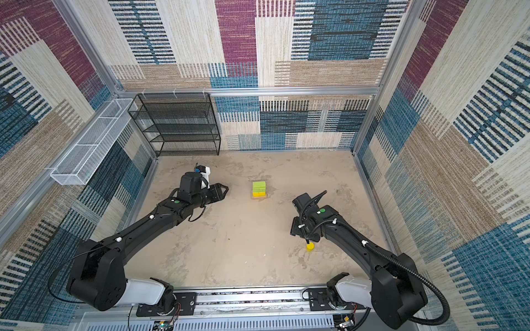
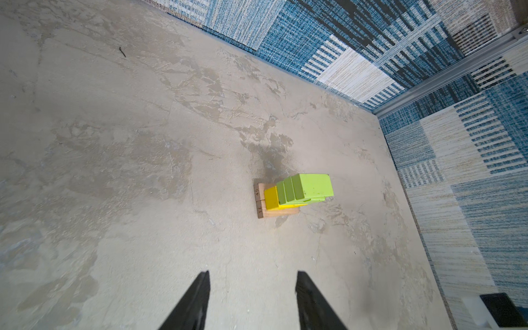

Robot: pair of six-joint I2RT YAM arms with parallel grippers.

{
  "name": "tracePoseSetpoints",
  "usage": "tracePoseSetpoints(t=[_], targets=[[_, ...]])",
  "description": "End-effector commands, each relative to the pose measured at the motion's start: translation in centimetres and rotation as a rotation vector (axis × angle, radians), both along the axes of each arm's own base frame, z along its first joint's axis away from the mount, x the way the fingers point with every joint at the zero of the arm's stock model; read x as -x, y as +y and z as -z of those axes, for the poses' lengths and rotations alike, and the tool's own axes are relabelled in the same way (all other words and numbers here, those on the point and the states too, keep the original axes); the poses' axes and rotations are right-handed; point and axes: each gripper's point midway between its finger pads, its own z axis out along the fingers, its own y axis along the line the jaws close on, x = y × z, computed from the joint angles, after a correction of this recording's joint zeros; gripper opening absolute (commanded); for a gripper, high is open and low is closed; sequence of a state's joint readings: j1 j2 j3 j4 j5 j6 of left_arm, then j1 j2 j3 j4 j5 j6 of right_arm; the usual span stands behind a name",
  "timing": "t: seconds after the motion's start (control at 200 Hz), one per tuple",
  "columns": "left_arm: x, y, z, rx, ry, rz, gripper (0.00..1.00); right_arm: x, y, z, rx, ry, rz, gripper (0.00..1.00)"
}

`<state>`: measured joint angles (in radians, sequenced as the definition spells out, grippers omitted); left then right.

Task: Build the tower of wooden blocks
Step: 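Move the right gripper down to the yellow cylinder while the left gripper withdraws, then lower the right gripper around the yellow cylinder and close it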

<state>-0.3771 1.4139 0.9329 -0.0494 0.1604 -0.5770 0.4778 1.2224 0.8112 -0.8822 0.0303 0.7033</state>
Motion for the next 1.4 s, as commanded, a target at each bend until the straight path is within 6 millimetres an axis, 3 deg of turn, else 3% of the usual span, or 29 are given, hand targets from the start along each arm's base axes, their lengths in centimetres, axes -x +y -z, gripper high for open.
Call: tracePoseSetpoints(t=[0.0, 0.265, 0.666, 1.042, 1.397], targets=[[-0.5, -0.2, -0.4, 0.022, -0.011, -0.009, 0.53, 0.7, -1.2, 0.5, 0.060, 0.024, 0.044, 0.66], [-0.7, -0.4, 0.2, 0.019, 0.004, -0.003, 0.53, 2.0, -2.6, 1.7, 0.141, 0.082, 0.058, 0.71], [-0.9, -0.7, 0.7, 0.024, 0.021, 0.009, 0.52, 3.9, -2.5, 2.9, 0.118, 0.141, 0.041, 0.72], [-0.9, -0.9, 0.8, 0.030, 0.026, 0.014, 0.52, 3.7, -1.9, 3.8, 0.098, 0.141, 0.025, 0.54], [-1.0, -0.9, 0.9, 0.030, 0.030, 0.016, 0.52, 3.2, -1.7, 4.1, 0.093, 0.126, 0.023, 0.49]])
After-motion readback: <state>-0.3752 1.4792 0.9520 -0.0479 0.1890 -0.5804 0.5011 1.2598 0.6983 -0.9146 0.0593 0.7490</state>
